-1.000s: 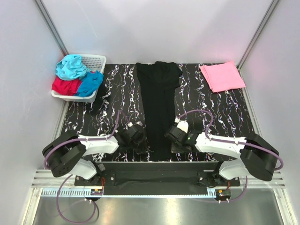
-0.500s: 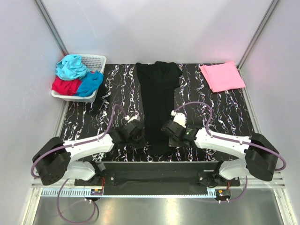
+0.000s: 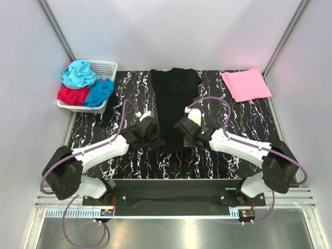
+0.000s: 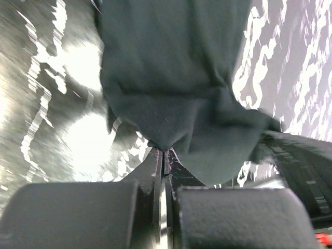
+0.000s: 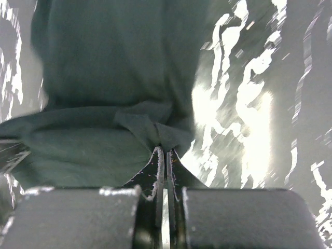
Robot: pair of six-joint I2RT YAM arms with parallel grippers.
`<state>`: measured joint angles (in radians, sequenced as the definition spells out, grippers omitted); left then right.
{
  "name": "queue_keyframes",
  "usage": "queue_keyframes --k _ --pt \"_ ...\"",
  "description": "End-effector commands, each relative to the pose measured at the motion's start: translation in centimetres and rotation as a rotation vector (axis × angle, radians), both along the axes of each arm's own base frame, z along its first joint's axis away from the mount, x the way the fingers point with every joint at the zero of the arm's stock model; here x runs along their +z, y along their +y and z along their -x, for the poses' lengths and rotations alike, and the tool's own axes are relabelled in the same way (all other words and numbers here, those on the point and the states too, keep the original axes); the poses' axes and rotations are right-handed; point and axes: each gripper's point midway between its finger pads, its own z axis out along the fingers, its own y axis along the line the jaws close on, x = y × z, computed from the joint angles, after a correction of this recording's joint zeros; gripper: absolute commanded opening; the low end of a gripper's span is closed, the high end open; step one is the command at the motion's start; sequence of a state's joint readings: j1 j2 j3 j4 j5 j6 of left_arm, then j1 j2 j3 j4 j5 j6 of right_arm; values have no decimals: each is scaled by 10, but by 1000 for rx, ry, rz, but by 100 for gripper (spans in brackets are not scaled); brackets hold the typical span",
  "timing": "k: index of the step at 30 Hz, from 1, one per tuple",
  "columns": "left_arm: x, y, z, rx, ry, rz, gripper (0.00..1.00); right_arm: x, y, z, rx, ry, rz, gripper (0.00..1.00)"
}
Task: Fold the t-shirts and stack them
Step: Fold the tshirt
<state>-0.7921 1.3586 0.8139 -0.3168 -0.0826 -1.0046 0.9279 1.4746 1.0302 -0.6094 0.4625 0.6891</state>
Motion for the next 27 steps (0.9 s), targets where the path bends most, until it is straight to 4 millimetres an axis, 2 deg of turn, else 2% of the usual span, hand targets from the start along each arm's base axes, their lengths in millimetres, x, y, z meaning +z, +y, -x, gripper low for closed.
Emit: queue_keyframes --k 1,4,5,6,7,8,9,10,12,13,14,15,17,18,19,20,21,23,24,25,26,27 --pt "13 10 -29 41 -61 -26 0 22 -15 -45 -40 -91 22 0" --pt "10 15 -48 62 -57 -40 0 24 -15 -69 -34 -103 16 0" --pt "16 13 -56 58 -74 -36 0 24 -19 -78 -46 -104 15 0" --pt "16 14 -63 65 -69 -36 0 30 -13 -87 -39 -118 -10 0" --pt "9 13 -68 63 -55 -51 0 24 -11 -93 -26 -110 4 0" --pt "17 9 -79 59 -75 -41 0 23 -11 -101 -31 -110 3 0" --pt "17 7 -85 56 -72 -41 0 29 -2 -110 -21 -127 -21 0" --pt "16 1 -96 46 -74 -47 0 18 -1 -116 -14 -110 5 0" --pt "14 -1 -109 48 -70 -53 0 21 5 -134 -17 -119 -18 0" --pt "13 -5 -119 47 -69 -55 0 14 5 -141 -13 -109 -7 0" --pt "12 -2 -126 53 -67 -62 0 13 6 -148 -16 -113 -13 0" --pt "12 -1 -132 56 -70 -64 0 22 7 -160 -23 -132 -28 0" --pt "12 1 -147 64 -70 -68 0 17 5 -173 -20 -127 -16 0" --pt "7 1 -151 63 -59 -77 0 20 2 -186 -29 -140 -15 0" --pt "16 0 -161 70 -78 -71 0 23 1 -193 -29 -147 -17 0" --pt "16 4 -167 76 -76 -81 0 25 0 -199 -28 -153 -20 0" --pt "17 6 -172 80 -80 -82 0 36 1 -211 -33 -178 -29 0" --pt "21 8 -189 89 -89 -80 0 33 -4 -226 -29 -178 -22 0" --pt "14 8 -194 88 -75 -88 0 34 -3 -237 -27 -187 -19 0" --pt "25 6 -207 87 -101 -81 0 35 -8 -246 -36 -189 -21 0" --pt "23 9 -213 91 -93 -86 0 33 -7 -250 -30 -181 -27 0" --pt "11 8 -217 84 -71 -96 0 30 -6 -259 -28 -179 -30 0"
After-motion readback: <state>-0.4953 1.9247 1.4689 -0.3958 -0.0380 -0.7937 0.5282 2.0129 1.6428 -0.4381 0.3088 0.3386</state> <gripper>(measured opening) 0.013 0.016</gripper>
